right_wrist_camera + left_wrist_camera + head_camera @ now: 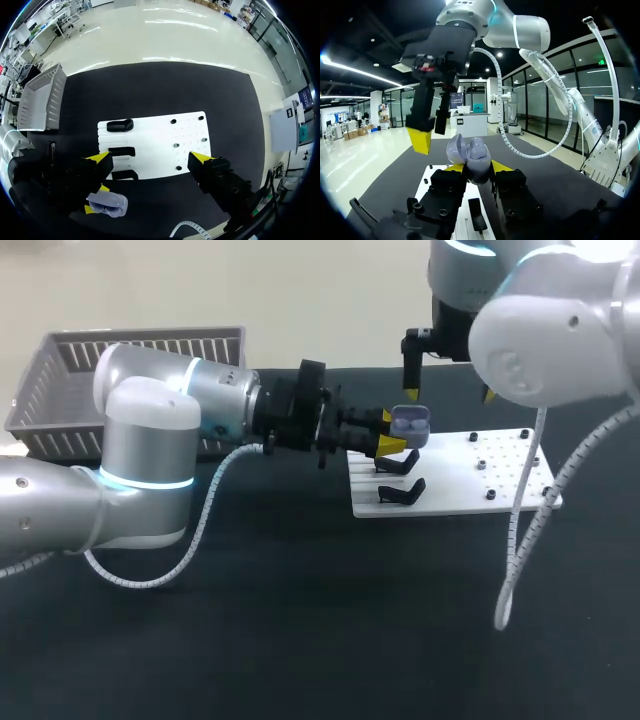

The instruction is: Pick up each earbud case from the left stands, insert the matching earbuds, close the lid, and place the case in the box.

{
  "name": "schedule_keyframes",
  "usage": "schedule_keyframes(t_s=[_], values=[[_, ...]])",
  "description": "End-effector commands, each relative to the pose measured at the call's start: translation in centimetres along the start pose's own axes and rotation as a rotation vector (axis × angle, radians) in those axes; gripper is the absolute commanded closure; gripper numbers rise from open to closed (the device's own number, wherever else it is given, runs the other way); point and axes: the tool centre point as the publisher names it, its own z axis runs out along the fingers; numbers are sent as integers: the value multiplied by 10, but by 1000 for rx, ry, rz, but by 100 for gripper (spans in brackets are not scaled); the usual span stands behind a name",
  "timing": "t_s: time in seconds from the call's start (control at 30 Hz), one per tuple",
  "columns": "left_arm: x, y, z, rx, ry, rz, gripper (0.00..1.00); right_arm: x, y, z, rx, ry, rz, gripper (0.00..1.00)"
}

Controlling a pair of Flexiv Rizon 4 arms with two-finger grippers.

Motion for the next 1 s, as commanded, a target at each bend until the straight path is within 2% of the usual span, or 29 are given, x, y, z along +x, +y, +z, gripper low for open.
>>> schedule_keyframes(t_s=[0.03, 0.43, 0.67, 0.73, 0.8, 1.0], values=[[1, -1, 0, -4, -2, 2, 100, 1, 0, 1, 2, 27, -11, 0], [1, -1, 0, -4, -2, 2, 100, 30, 5, -14, -49, 117, -62, 0], [1, -1, 0, -4, -2, 2, 100, 38, 6, -17, -79, 164, -71, 0], [1, -1, 0, -4, -2, 2, 100, 38, 4, -16, -59, 139, -68, 0], [1, -1, 0, -4, -2, 2, 100, 37, 0, -19, -36, 79, -42, 0], [1, -1, 0, -4, -2, 2, 100, 37, -19, -46, -60, -62, 42, 0]])
